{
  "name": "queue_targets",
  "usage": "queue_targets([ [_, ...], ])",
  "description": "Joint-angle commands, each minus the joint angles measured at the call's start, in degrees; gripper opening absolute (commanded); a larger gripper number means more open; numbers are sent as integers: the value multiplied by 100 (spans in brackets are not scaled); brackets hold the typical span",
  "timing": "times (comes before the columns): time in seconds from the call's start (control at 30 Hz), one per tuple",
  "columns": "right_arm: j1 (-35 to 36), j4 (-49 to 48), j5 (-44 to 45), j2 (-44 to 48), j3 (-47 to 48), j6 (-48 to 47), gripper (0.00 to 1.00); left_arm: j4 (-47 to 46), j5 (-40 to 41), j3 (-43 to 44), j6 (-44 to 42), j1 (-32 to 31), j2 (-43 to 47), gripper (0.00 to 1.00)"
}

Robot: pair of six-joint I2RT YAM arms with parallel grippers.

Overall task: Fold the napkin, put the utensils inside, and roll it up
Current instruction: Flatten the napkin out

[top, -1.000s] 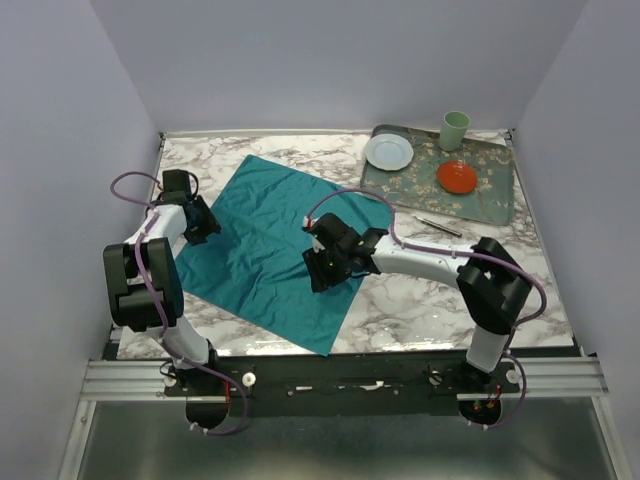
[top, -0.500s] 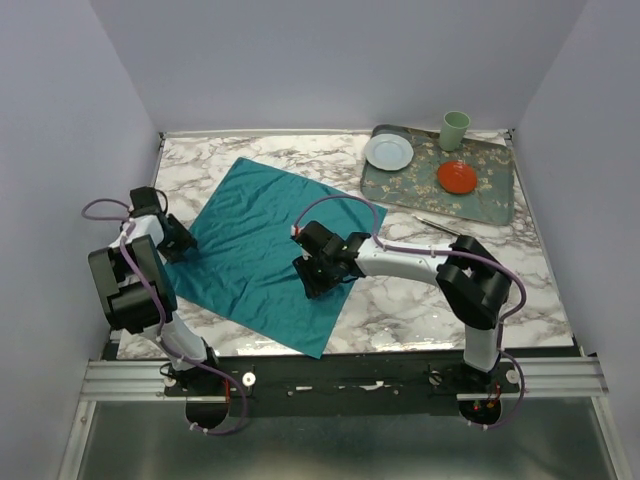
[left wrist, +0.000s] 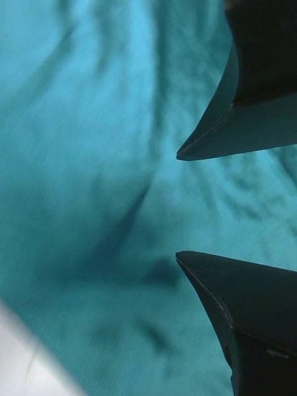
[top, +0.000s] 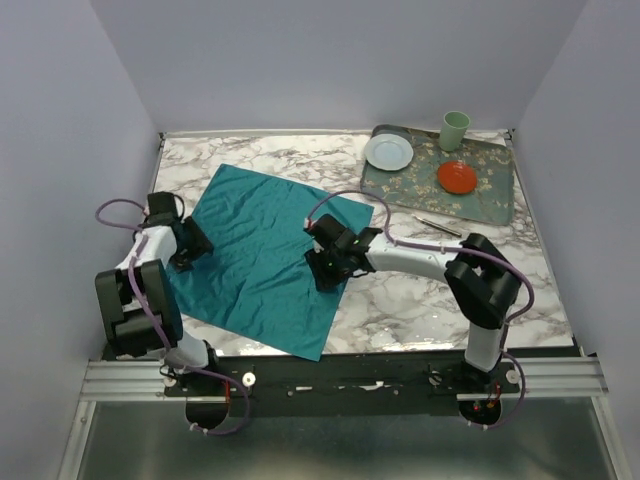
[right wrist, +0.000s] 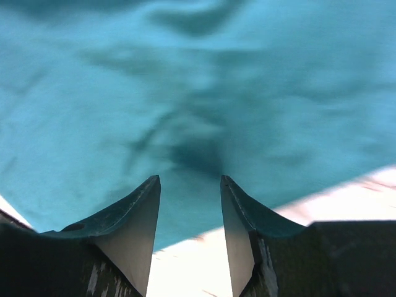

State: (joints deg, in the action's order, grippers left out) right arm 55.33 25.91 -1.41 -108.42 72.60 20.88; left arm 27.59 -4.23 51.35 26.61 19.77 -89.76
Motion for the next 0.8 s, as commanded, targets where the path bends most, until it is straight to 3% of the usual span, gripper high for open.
queue_targets([
  [0.0,-1014,-95,-184,480,-308,-67,53,185,194,32,221,-1357,977,71],
  [0.23,-2419,-51,-492,147,516,118,54,71,-77,59,459,-3187,1549,70],
  [0.33,-2807,124,-562,-275,1174,118,47,123,-280,68,477,-3714,1487,70],
  [0.5,-3002,448,-852,-1100,2055,205,18,141,-289,68,389,-4376,1601,70],
  [0.57,-3002,599,-1027,-1277,2267,336,13,150,-394,24,389,-4577,1698,70],
  [0.77,-3010,555,-1029,-1445,2127,557,12,176,-509,-108,117,-5044,2049,77],
])
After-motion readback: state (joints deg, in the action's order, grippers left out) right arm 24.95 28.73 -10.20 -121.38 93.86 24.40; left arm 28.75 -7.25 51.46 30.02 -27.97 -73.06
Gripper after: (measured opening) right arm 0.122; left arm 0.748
